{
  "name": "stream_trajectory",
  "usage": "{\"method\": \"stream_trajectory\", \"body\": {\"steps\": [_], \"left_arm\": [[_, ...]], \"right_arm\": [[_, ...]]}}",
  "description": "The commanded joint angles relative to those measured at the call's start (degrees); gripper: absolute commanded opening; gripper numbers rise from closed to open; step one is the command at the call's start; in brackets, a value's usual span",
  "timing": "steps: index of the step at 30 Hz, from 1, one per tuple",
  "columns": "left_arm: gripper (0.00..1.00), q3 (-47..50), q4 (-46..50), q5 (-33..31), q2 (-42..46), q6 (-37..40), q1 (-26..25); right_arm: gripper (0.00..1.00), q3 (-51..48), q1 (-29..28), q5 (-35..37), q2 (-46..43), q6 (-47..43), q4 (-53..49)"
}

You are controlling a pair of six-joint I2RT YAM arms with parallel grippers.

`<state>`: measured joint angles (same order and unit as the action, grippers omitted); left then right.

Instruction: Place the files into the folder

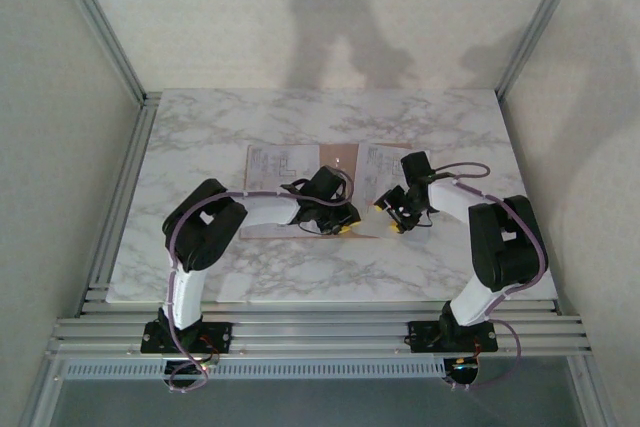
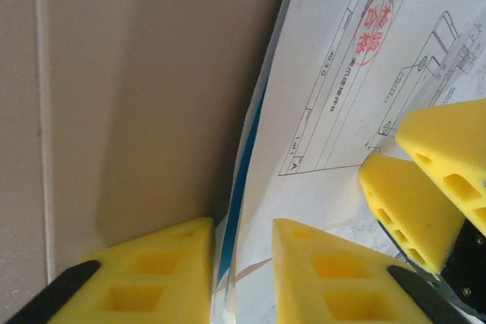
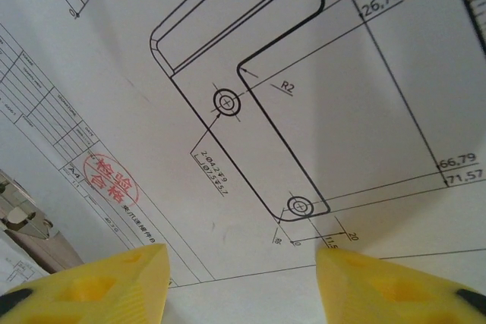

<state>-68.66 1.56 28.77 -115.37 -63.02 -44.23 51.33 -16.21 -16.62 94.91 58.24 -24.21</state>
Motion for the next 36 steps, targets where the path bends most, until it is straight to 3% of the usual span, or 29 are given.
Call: {"method": "stream_trajectory", "body": {"steps": [1,7,15,36], "left_arm": [[0.22,-1.47,1.25,-0.25,-0.98,0.62,-0.58],[0.0,-1.67,2.43,-0.88,-1.26,1.6,-0.59],[0.0,-1.79,3.18,-0.37,-0.63,2.69,-0.12],[0.0,7.39,-5.66,-3.72,6.13,-3.15,1.11]], "right_arm": [[0.57,-0.71,0.3,0.46,-0.08,0.8,-2.15],[0.62,1.47,0.33,2.21,-3.43,0.45,-4.72],[0.64,8.7,0.38,9.28,-8.29,-5.77,-12.24],[0.64,8.72,0.35,8.55,-7.46,-7.44,-11.19]]}}
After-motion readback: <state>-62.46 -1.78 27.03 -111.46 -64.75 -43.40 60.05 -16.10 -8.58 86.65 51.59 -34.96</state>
